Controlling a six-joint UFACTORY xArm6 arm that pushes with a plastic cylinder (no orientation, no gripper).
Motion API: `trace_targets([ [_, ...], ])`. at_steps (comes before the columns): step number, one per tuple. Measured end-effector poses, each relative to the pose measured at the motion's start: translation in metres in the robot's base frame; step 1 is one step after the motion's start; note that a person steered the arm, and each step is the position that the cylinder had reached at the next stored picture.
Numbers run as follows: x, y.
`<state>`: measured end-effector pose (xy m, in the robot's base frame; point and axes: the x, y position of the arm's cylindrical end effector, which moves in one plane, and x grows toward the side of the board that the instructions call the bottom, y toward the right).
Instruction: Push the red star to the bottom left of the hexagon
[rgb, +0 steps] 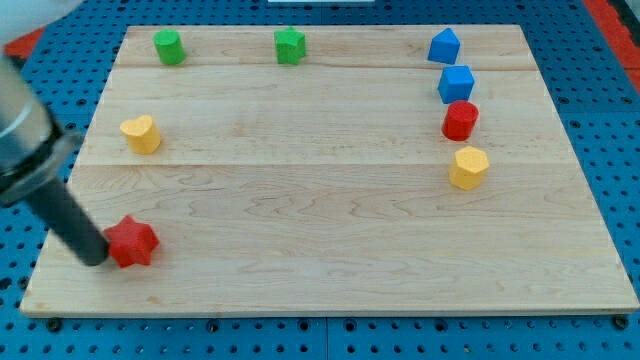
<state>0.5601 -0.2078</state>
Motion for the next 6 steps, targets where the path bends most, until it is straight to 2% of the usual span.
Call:
trace_targets([
  [1,-0.013,0.098],
  [2,-0.010,0.137],
  [3,-0.005,0.069],
  [4,-0.039,0.090],
  [5,-0.069,0.137],
  [6,-0.064,0.211],
])
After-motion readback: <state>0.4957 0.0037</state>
